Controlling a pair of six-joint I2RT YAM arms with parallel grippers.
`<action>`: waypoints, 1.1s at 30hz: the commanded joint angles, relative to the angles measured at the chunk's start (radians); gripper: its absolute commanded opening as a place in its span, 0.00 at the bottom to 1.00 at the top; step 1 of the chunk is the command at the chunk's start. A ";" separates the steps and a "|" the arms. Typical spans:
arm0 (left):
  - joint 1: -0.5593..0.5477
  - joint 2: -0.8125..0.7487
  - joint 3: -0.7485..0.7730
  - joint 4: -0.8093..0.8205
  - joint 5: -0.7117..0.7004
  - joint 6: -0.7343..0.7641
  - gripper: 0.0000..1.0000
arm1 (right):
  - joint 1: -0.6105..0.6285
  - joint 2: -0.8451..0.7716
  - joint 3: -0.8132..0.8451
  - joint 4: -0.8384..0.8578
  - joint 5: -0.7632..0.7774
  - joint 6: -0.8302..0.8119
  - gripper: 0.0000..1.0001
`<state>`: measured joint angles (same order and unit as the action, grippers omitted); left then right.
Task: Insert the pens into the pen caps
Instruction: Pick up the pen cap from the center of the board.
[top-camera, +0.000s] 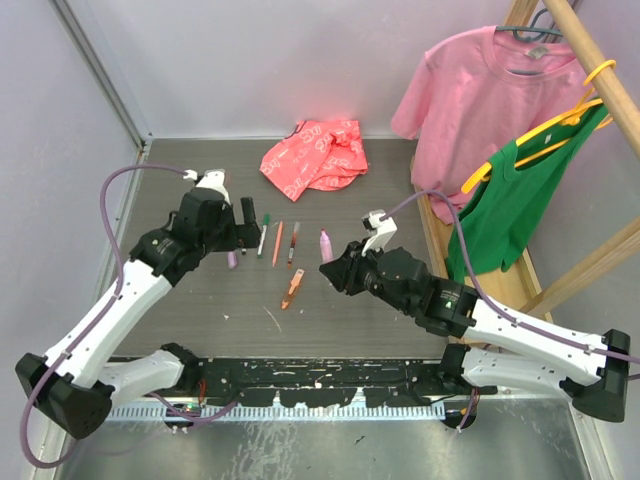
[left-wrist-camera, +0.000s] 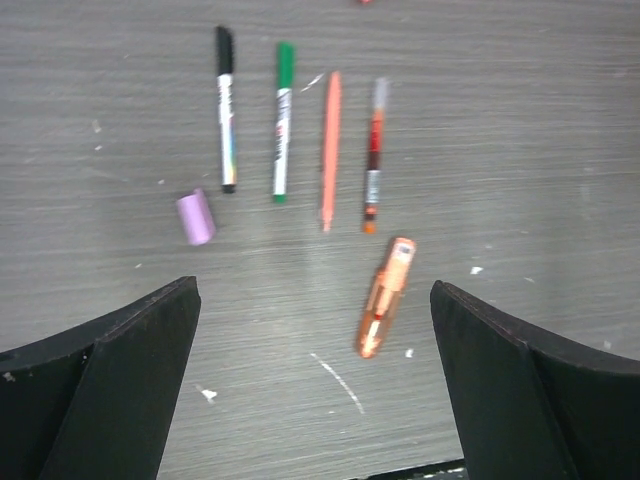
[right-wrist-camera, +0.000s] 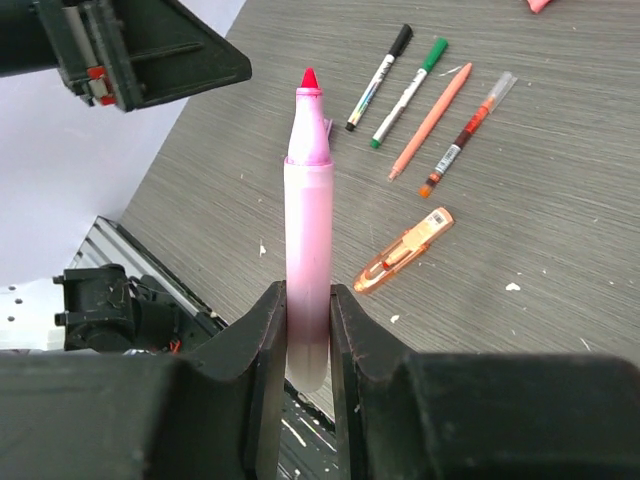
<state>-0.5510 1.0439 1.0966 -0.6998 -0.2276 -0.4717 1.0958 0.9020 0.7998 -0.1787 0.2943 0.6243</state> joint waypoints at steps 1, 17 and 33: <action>0.095 0.039 -0.019 -0.020 0.063 0.056 1.00 | 0.002 -0.038 0.003 -0.021 0.044 -0.017 0.00; 0.329 0.291 -0.099 0.063 0.155 0.035 0.88 | 0.001 -0.065 -0.018 -0.059 0.042 -0.026 0.00; 0.335 0.499 -0.142 0.153 0.112 -0.025 0.70 | 0.001 -0.133 -0.063 -0.081 0.042 -0.015 0.00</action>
<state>-0.2203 1.5227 0.9619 -0.6056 -0.1047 -0.4862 1.0958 0.7868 0.7403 -0.2783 0.3256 0.6094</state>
